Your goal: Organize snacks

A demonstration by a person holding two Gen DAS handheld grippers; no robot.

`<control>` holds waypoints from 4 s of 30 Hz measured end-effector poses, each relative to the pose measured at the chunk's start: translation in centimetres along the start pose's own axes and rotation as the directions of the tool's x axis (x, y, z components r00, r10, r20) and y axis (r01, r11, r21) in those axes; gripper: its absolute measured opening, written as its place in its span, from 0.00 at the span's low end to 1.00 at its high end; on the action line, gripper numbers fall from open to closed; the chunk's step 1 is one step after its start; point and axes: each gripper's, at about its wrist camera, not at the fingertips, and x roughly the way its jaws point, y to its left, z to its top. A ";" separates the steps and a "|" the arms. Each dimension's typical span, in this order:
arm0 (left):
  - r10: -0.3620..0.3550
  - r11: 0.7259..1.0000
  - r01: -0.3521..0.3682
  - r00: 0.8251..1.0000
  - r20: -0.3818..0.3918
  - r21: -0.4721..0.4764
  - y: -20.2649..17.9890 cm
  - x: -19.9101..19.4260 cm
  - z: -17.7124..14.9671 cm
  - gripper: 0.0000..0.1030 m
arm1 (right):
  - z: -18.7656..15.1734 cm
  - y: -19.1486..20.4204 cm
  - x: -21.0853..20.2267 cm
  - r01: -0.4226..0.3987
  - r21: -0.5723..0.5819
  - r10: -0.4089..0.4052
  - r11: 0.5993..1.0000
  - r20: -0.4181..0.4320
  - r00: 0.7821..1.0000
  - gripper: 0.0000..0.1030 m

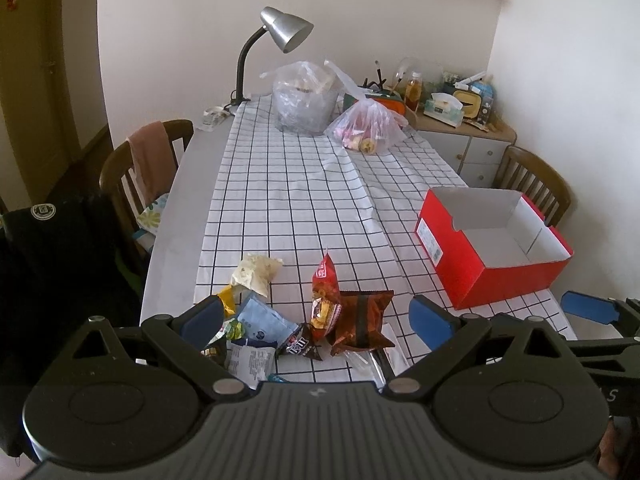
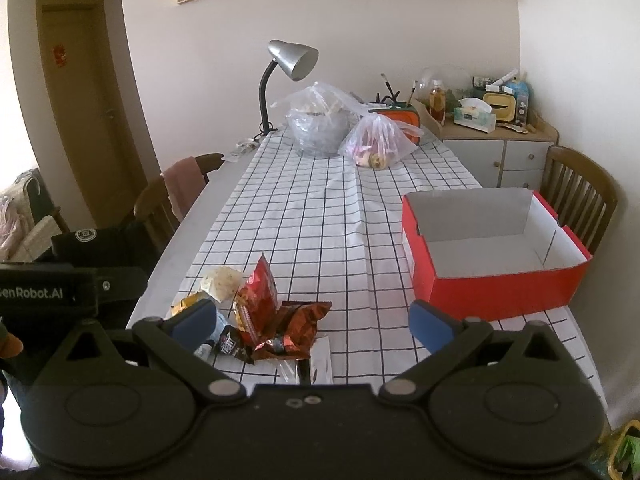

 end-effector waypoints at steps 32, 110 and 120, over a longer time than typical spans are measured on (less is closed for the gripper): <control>-0.020 1.000 0.020 1.000 0.005 -0.008 -0.2 0.4 0.4 0.97 | 0.2 -0.2 -0.4 0.013 -0.013 -0.013 1.000 0.016 1.000 1.00; -0.044 0.865 -0.146 0.931 -0.362 -0.480 17.0 18.8 -8.0 0.69 | -8.0 0.1 20.1 -0.107 -0.113 0.057 0.988 -0.373 0.926 0.51; -0.065 0.877 -0.126 0.925 -0.374 -0.463 16.4 18.9 -8.0 0.43 | -7.9 -0.2 20.0 -0.104 -0.078 0.066 0.992 -0.379 0.923 0.41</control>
